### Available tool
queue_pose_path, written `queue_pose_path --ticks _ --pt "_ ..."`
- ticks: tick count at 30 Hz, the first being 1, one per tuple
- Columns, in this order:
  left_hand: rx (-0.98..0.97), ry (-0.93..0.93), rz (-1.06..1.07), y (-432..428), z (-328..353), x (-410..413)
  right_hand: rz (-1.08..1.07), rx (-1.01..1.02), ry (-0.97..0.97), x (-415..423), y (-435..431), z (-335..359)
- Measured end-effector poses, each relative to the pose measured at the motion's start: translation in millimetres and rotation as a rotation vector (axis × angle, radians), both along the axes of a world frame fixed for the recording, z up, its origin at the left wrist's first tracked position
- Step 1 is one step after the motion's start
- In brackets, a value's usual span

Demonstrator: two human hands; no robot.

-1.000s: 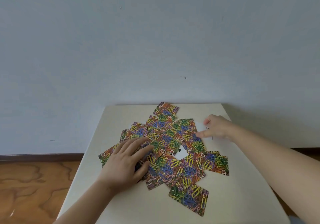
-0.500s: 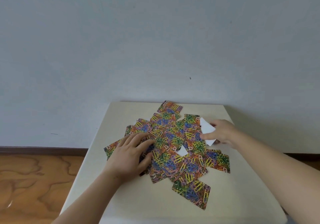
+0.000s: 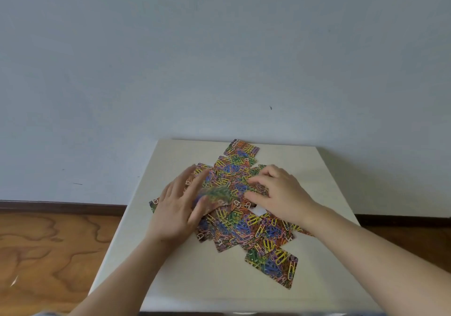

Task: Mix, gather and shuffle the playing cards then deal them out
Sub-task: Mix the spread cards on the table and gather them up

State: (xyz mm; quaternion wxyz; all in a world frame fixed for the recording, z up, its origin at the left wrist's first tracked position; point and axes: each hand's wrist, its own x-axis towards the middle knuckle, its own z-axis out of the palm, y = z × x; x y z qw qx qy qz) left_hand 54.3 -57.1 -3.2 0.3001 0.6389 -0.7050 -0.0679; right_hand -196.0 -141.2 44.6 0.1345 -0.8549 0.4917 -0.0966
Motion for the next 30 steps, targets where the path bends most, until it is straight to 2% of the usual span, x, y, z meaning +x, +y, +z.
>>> queue_pose_path --ticks 3,6,11,17,21,25,30 --pt "0.109 -0.226 -0.100 -5 -5 -4 -0.178 0.071 0.020 -8 2 -14" --pt "0.226 -0.336 -0.129 -14 -14 -5 -0.297 0.124 0.028 -18 2 -21" --pt "0.200 -0.303 -0.089 -14 -13 -3 -0.391 0.200 -0.062 -28 -5 -14" --pt "0.168 -0.260 0.021 -12 -8 -7 -0.459 0.237 0.274 -1 -3 -9" --pt "0.165 -0.261 0.013 -11 -8 -6 -0.475 0.358 0.360 1 -11 0" --pt "0.145 -0.260 0.013 -11 -7 -7 -0.497 0.502 0.199 -9 -16 3" --pt "0.119 -0.209 0.134 -11 -8 -6 -0.502 0.489 0.091 -21 -15 -1"
